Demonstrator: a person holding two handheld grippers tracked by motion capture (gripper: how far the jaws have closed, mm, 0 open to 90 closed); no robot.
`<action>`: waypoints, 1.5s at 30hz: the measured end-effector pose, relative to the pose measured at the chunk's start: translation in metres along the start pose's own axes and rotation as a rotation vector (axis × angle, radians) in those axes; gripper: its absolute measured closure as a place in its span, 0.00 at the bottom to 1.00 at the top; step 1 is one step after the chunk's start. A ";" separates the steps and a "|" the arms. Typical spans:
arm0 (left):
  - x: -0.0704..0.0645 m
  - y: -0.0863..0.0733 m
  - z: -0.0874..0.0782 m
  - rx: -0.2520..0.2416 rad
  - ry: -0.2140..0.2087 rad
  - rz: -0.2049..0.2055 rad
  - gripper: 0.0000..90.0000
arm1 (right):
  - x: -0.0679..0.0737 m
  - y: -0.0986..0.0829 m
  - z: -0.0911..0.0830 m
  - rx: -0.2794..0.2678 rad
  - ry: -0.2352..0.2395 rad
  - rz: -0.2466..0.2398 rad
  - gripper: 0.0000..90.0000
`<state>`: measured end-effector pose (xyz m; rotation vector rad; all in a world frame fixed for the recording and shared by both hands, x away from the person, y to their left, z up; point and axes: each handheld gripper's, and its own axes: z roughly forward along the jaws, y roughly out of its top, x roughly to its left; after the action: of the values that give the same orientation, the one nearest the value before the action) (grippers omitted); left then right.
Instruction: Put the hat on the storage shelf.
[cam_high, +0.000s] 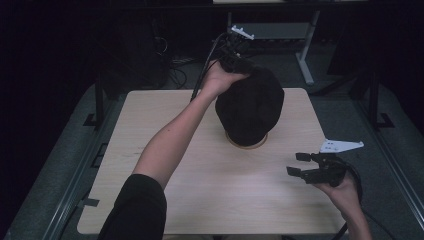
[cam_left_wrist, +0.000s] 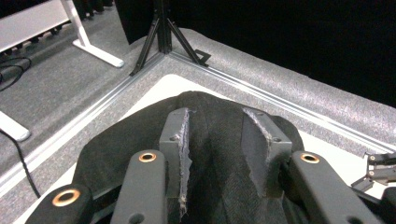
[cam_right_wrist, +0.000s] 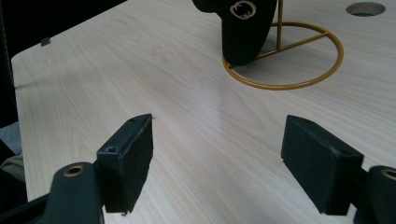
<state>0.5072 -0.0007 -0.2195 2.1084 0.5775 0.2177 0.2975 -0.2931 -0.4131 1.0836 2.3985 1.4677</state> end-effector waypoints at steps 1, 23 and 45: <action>0.000 0.000 -0.001 0.006 0.006 0.010 0.69 | 0.000 0.000 0.000 -0.001 -0.001 0.001 0.28; 0.001 -0.012 -0.033 -0.019 0.009 0.003 0.64 | 0.001 -0.002 0.005 0.022 -0.017 -0.012 0.26; -0.006 -0.059 -0.078 -0.047 0.014 -0.022 0.59 | 0.008 -0.006 0.011 0.026 -0.049 -0.001 0.23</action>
<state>0.4544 0.0819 -0.2235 2.0556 0.5974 0.2313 0.2939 -0.2819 -0.4217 1.1107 2.3906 1.3973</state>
